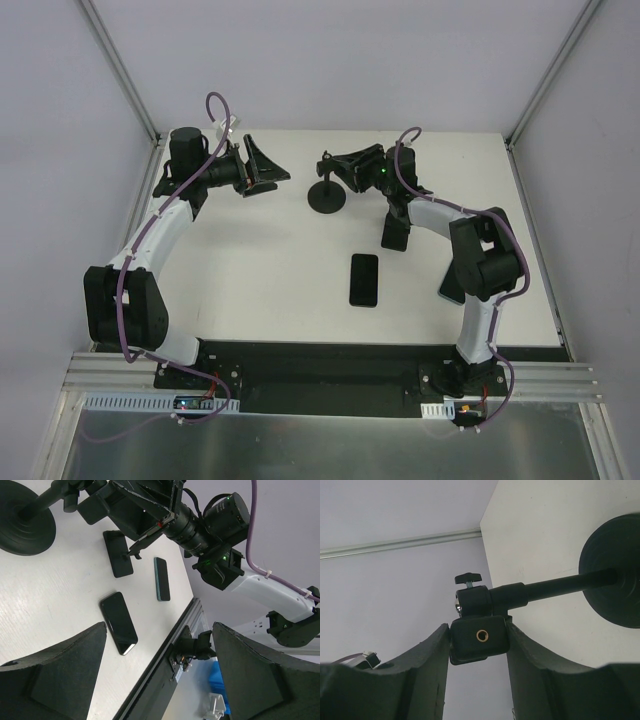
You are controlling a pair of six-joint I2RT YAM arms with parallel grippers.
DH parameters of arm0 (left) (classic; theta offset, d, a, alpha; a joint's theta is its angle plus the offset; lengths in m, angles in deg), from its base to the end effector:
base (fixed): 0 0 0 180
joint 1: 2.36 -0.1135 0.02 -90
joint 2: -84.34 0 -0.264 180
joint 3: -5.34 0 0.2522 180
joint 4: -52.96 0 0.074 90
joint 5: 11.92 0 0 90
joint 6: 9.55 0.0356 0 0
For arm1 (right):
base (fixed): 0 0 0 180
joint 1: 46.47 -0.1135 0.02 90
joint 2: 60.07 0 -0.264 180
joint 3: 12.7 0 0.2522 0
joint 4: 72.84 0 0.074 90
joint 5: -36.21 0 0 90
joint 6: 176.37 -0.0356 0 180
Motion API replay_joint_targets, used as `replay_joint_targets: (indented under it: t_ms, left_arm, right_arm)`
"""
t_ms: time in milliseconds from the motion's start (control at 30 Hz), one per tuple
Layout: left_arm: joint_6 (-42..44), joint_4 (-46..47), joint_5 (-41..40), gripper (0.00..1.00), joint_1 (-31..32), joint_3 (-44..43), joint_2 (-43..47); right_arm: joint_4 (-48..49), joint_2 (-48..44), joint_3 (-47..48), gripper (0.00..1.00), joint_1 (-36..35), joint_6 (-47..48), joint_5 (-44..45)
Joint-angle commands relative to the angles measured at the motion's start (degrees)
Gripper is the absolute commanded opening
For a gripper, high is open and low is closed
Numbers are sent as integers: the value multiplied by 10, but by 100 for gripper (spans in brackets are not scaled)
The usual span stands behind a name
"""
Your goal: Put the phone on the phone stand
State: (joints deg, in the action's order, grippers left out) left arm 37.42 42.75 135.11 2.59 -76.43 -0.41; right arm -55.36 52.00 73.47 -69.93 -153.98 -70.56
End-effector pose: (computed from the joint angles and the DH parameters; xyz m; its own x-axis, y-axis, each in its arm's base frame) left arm 0.3348 -0.0590 0.3420 -0.7535 -0.3075 -0.5811 0.4741 0.3582 -0.8043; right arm 0.4115 0.1898 0.2322 -0.6457 0.6848 -0.3377 -0.1207 0.3452 0.9307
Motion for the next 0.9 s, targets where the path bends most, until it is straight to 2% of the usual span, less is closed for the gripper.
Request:
replay_joint_targets:
  t_ms: [0, 133, 533, 700, 867]
  left_arm:
    - [-6, 13, 20, 85, 8, -20, -1]
    - [-6, 13, 20, 85, 9, -20, -2]
    - [-5, 13, 21, 85, 9, -20, -2]
    - [-2, 13, 19, 85, 9, -21, 4]
    - [27, -6, -21, 89, 1, -16, 40]
  right_arm:
    - [-20, 1, 4, 20, -2, 20, 23]
    - [-50, -4, 7, 1, -2, 42, 34]
    - [-77, -19, 21, 1, -1, 115, 52]
    - [26, -19, 33, 1, -3, 100, -19]
    - [27, -59, 42, 1, -19, 100, -50]
